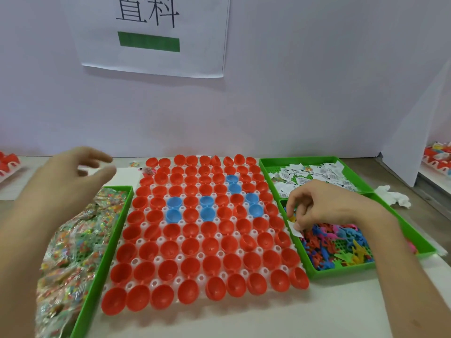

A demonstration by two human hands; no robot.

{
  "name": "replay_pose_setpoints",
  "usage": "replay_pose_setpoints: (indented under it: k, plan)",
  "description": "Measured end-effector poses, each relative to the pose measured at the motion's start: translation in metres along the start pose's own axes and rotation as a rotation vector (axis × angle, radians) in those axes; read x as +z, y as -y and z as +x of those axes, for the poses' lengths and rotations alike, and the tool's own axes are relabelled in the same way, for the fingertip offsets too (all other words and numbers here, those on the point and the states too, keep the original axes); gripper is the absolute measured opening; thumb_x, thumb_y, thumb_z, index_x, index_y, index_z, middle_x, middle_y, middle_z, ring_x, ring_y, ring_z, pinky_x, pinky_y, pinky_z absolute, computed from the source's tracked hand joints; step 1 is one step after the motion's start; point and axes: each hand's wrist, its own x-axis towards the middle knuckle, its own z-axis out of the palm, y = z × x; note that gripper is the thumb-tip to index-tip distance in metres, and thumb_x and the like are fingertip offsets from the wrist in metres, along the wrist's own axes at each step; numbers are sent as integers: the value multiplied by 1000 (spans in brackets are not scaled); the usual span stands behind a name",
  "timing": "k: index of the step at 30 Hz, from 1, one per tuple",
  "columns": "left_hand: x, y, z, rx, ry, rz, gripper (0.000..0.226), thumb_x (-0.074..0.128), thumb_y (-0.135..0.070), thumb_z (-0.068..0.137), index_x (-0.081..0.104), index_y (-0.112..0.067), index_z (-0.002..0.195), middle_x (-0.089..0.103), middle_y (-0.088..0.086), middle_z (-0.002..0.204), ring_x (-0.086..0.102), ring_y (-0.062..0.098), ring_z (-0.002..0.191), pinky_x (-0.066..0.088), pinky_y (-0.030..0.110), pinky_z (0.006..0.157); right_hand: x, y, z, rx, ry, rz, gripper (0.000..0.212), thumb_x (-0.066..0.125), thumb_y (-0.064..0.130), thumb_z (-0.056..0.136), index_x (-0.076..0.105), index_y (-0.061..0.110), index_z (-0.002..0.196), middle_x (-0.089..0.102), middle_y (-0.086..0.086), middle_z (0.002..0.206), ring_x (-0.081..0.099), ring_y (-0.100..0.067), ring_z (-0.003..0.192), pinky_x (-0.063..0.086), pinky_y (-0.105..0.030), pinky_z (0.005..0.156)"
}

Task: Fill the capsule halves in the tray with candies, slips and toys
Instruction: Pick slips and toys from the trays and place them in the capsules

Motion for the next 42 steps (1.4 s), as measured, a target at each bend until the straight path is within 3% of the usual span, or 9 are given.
replay_pose_setpoints:
  k: [3,6,8,16,23,27,32,37,42]
  plan:
    - [3,44,6,-209,112,131,18,77,-29,87,64,-31,98,67,11,104,63,31,87,52,46,81,0,1,0,-5,1,-8,14,83,13,77,74,22,83,71,4,64,63,-8,58,53,-35,70]
    - [14,65,6,-306,118,127,19,83,-15,81,67,-20,91,60,3,82,59,24,69,44,34,62,-1,2,-2,7,-5,-7,12,85,17,77,75,23,79,70,5,64,62,-8,58,51,-32,67]
    - [19,69,6,-333,69,115,20,84,-7,78,69,-21,81,59,2,76,57,25,65,46,37,64,-1,1,-3,17,4,-19,11,84,20,78,75,23,82,72,6,66,64,-3,59,48,-26,65]
    - [25,68,1,-321,-36,47,18,89,-29,72,72,-25,74,63,10,66,58,32,65,51,46,70,0,-1,-2,40,17,-59,7,82,35,81,77,31,82,72,12,67,63,4,58,44,-22,64]
    - [26,64,-4,-390,-78,68,19,87,-19,77,72,-24,65,65,1,68,59,32,75,55,50,78,0,-4,0,-10,-31,-27,13,81,30,82,74,27,72,56,9,55,47,-9,52,41,-31,64]
    - [26,61,-6,-358,-124,54,17,83,-18,80,71,-20,68,69,3,75,61,29,71,57,46,72,-2,-3,1,-58,-162,33,14,80,29,83,72,30,72,57,8,55,47,-4,48,41,-28,61]
    - [25,61,-6,-309,-244,56,12,74,-18,90,78,-7,92,73,16,95,62,31,86,53,48,81,-3,-2,1,-112,-279,58,14,79,29,84,71,25,74,58,6,57,47,-4,49,42,-29,60]
    - [12,45,-3,-149,-339,62,7,71,-25,92,72,-19,87,69,15,107,65,34,86,54,51,83,-4,5,-4,-167,-395,37,15,77,30,84,68,29,72,66,16,68,56,0,56,43,-23,63]
    - [6,14,-4,-83,-264,-158,19,62,-15,97,60,-25,81,73,-1,84,72,24,80,57,48,79,-3,18,-9,-248,-559,154,21,76,11,82,64,22,69,73,7,75,71,-8,68,52,-29,69]
